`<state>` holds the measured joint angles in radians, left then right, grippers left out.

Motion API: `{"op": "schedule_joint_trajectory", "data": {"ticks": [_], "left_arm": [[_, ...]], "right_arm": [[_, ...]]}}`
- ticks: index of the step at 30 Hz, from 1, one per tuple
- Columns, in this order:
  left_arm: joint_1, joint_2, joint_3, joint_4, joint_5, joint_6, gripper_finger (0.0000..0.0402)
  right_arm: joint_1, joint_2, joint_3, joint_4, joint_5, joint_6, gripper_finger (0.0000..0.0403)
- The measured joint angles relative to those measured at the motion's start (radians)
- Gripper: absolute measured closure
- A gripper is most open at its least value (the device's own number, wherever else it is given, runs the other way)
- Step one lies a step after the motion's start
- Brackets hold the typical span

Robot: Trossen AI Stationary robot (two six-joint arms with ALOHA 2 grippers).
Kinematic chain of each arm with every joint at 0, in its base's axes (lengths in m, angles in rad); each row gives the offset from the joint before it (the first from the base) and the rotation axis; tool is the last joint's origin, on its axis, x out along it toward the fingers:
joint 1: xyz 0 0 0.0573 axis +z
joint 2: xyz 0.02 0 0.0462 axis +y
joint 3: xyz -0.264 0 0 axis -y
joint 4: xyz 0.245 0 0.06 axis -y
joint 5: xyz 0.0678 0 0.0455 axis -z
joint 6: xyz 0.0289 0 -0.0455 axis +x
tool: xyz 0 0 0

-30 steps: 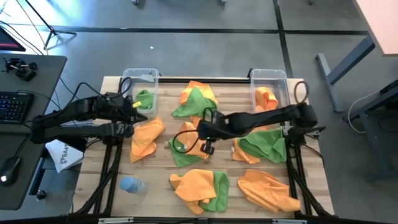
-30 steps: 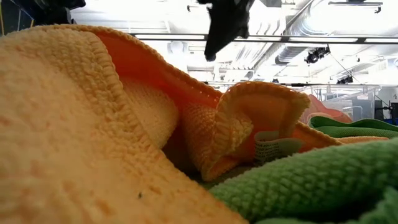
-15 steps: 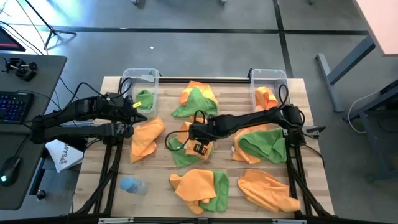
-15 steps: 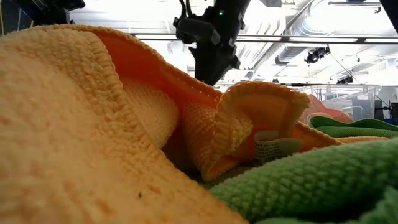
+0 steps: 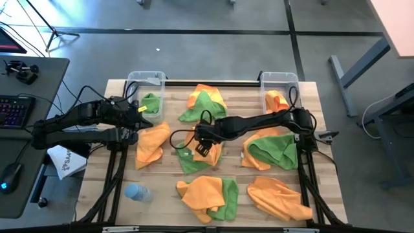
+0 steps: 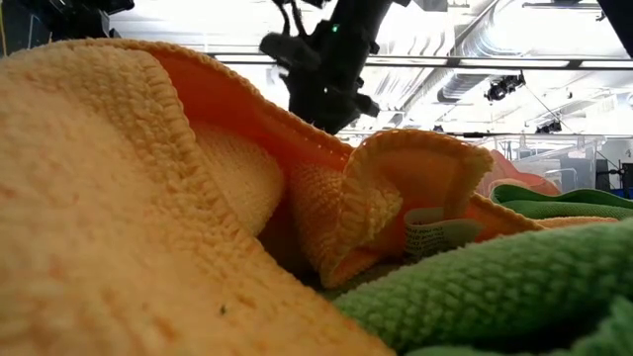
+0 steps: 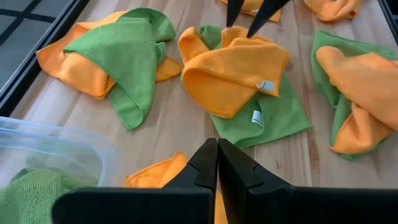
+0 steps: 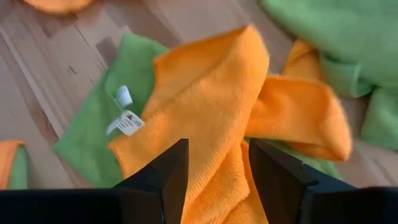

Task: Sort microfiber towel by color & place in baskets
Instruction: Put the orange microfiber towel into the right transparent bin

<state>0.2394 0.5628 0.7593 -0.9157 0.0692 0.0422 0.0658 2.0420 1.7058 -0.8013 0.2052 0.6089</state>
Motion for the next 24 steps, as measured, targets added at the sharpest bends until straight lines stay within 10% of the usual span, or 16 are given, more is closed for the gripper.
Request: {"op": "schedule_joint_trajectory", "data": {"ticks": [9,16,24], "left_arm": [[0.000,0.000,0.000,0.000,-0.001,-0.001,0.0402],[0.000,0.000,0.000,0.000,-0.001,-0.003,0.0402],[0.000,0.000,0.000,-0.001,-0.002,-0.003,0.0401]], "right_arm": [[0.000,0.064,-0.003,0.021,-0.066,0.015,0.0259],[0.000,0.064,-0.003,0.021,-0.060,-0.041,0.0387],[0.000,0.039,0.010,0.001,-0.056,-0.033,0.0398]]}}
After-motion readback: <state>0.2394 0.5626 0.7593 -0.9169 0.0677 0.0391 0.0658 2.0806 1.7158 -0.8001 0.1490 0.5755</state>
